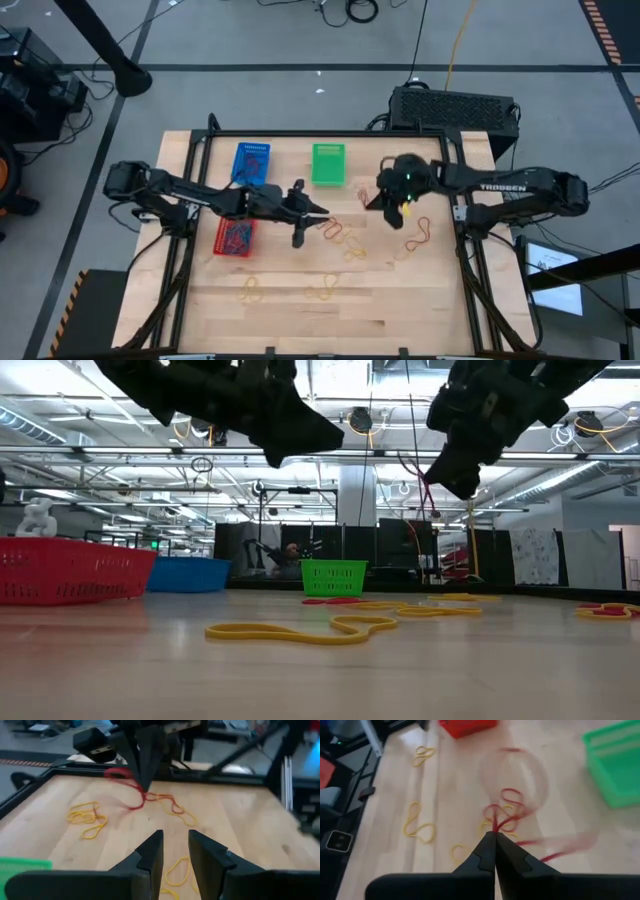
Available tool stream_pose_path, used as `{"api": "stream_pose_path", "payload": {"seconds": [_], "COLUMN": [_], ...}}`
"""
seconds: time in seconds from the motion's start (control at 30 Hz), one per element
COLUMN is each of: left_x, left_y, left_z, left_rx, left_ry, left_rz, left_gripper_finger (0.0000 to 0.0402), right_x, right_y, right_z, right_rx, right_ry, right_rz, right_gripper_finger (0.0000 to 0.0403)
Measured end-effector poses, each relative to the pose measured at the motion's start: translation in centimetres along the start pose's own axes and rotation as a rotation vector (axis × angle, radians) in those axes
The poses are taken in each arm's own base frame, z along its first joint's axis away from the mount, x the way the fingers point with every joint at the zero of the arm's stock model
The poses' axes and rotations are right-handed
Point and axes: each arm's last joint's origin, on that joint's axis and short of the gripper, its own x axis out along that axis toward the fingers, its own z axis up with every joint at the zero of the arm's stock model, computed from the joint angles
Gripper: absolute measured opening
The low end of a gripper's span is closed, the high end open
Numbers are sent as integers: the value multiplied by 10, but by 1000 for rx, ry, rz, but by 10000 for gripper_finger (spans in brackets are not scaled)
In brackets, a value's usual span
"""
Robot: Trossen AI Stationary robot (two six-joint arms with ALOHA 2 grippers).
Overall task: Sort rubber bands into baskets
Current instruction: Put the red rubber band into the blue basket
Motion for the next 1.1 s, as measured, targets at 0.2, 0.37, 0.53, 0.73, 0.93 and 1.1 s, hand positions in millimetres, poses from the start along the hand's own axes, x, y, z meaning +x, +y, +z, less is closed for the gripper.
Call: {"api": "stream_pose_path", "payload": {"seconds": [0.2, 0.37, 0.53, 0.73, 0.93, 1.1], "left_x": [11, 23, 43, 49, 50, 50], "left_y": [-9, -34, -45, -30, -27, -25], "left_z": [4, 5, 5, 8, 7, 4], "left_rx": [287, 610, 623, 309, 363, 424], "left_ry": [-10, -26, 7, 9, 15, 49], "left_rz": [-34, -84, 24, 90, 39, 35], "left_gripper_finger": [162, 235, 270, 270, 269, 269], "right_x": [14, 21, 35, 49, 55, 55], "right_y": [24, 32, 36, 41, 40, 42], "right_z": [-3, -3, -5, -8, -10, -5], "right_rx": [-41, -6, -1, -34, -19, -26], "right_ry": [-12, -36, -33, -20, -11, -54], "right_rz": [34, 23, 18, 46, 44, 60], "right_gripper_finger": [0, 0, 0, 0, 0, 0]}}
